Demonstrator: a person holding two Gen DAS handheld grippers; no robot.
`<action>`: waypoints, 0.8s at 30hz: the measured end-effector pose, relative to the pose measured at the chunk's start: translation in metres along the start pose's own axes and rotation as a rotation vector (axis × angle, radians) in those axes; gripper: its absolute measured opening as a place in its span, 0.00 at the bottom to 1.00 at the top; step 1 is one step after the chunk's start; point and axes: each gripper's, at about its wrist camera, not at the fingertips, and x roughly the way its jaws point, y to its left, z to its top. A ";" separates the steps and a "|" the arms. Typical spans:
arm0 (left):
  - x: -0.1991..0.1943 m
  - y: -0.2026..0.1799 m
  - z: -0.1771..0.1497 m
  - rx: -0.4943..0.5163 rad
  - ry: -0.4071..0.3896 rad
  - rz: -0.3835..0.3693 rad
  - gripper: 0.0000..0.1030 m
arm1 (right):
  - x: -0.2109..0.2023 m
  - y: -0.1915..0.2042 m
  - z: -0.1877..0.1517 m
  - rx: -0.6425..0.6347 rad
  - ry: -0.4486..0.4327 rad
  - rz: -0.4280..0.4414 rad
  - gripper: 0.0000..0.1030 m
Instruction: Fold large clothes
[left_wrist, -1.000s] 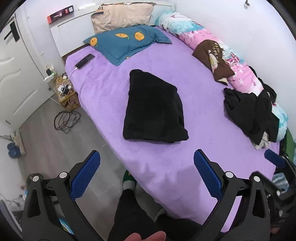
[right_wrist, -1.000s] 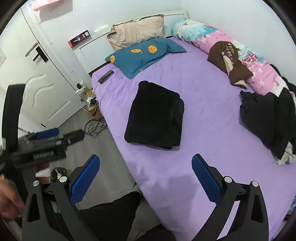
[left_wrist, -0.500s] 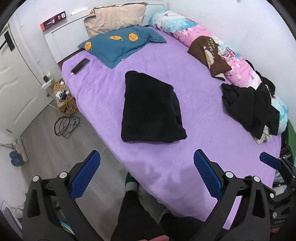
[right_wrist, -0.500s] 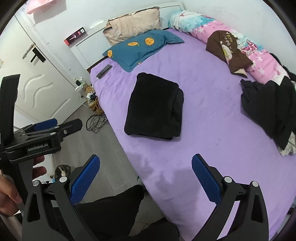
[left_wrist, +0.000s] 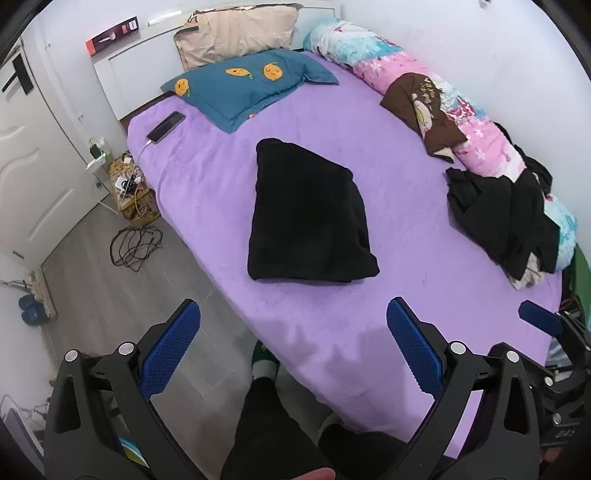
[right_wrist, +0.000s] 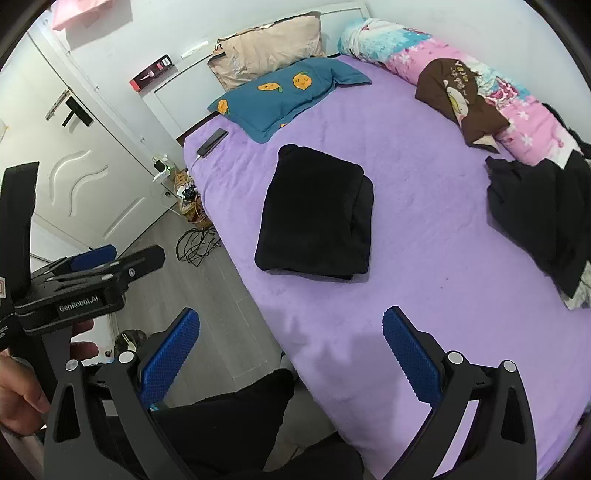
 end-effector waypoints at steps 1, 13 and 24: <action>0.000 0.001 0.001 0.000 -0.001 -0.002 0.94 | 0.000 0.001 0.000 -0.002 -0.002 -0.001 0.95; -0.001 -0.004 -0.003 0.021 -0.006 -0.003 0.94 | -0.006 0.005 0.003 -0.027 -0.024 -0.021 0.95; 0.000 -0.011 -0.001 0.040 -0.006 -0.009 0.94 | -0.007 0.006 0.010 -0.040 -0.019 -0.031 0.95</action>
